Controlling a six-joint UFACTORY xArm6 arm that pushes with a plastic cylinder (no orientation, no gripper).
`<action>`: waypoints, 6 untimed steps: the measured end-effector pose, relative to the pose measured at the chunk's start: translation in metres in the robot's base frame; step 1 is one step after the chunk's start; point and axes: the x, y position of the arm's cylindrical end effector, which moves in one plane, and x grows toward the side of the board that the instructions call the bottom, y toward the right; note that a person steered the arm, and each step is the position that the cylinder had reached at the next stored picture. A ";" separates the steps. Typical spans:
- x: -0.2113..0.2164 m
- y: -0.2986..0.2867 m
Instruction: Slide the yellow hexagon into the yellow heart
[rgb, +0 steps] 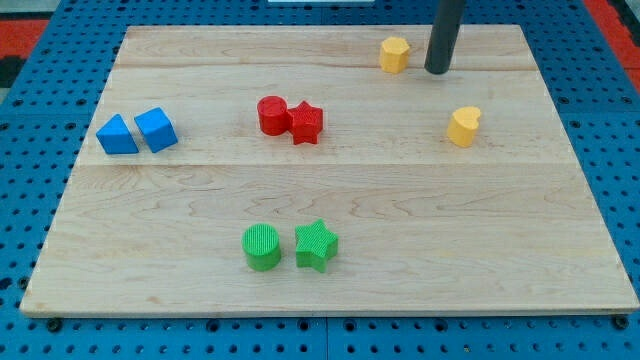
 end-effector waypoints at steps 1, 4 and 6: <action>-0.059 0.047; 0.032 -0.025; 0.044 -0.012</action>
